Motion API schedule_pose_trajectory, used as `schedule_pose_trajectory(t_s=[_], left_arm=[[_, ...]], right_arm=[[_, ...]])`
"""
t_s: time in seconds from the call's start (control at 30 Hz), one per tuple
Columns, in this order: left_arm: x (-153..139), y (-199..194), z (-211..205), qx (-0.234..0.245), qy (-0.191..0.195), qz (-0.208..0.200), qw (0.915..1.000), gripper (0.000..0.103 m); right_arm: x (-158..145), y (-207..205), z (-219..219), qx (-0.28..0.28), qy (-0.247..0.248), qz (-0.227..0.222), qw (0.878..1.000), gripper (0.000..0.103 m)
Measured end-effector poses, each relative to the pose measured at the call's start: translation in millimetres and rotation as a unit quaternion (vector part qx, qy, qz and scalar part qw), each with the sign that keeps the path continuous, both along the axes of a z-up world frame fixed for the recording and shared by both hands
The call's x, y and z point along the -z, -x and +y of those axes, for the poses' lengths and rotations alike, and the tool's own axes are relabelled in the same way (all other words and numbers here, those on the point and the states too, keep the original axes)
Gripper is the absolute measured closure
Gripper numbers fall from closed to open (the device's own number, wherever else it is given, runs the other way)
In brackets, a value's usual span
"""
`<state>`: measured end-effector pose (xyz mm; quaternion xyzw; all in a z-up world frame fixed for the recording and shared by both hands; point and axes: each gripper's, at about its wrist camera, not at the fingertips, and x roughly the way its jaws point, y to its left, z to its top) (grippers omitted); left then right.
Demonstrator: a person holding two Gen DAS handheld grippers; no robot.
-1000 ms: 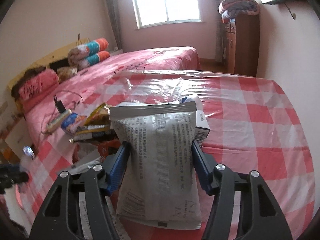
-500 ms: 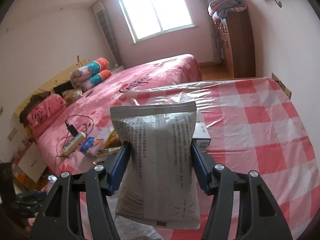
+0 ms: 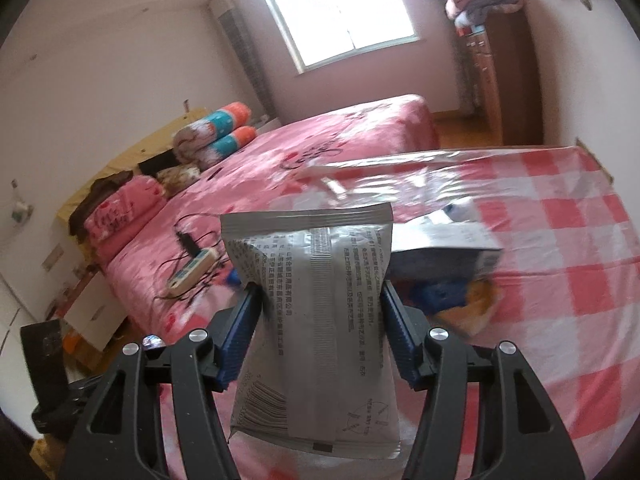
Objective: Collect trash
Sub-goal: 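Carry the yogurt bottle with the left gripper while the right carries the grey bag to the bucket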
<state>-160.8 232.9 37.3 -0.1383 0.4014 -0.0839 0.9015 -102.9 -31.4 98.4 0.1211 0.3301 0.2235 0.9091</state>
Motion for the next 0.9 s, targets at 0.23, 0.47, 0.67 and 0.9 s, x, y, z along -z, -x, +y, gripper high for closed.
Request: schedule_pose_trajectory(t_s=[0.23,0.47,0.67,0.9], left_arm=[[5,22,42,-0.047,-0.002,0.005,0.9989,0.041],[21,52,99,-0.118,-0.011,0.029,0.9926,0.041],[41,74,140,-0.169,-0.008,0.052,0.9842,0.041],[61,85,163,-0.200,0.000,0.067,0.9776,0.041]], right_arm=[[5,15,62,-0.073,-0.002,0.021,0.997,0.042],[14,33,130,-0.156,0.002,0.048,0.987,0.042],[16,42,183,-0.213,0.016,0.057,0.975,0.042],[18,61,247,-0.277,0.046,0.052,0.958,0.042]])
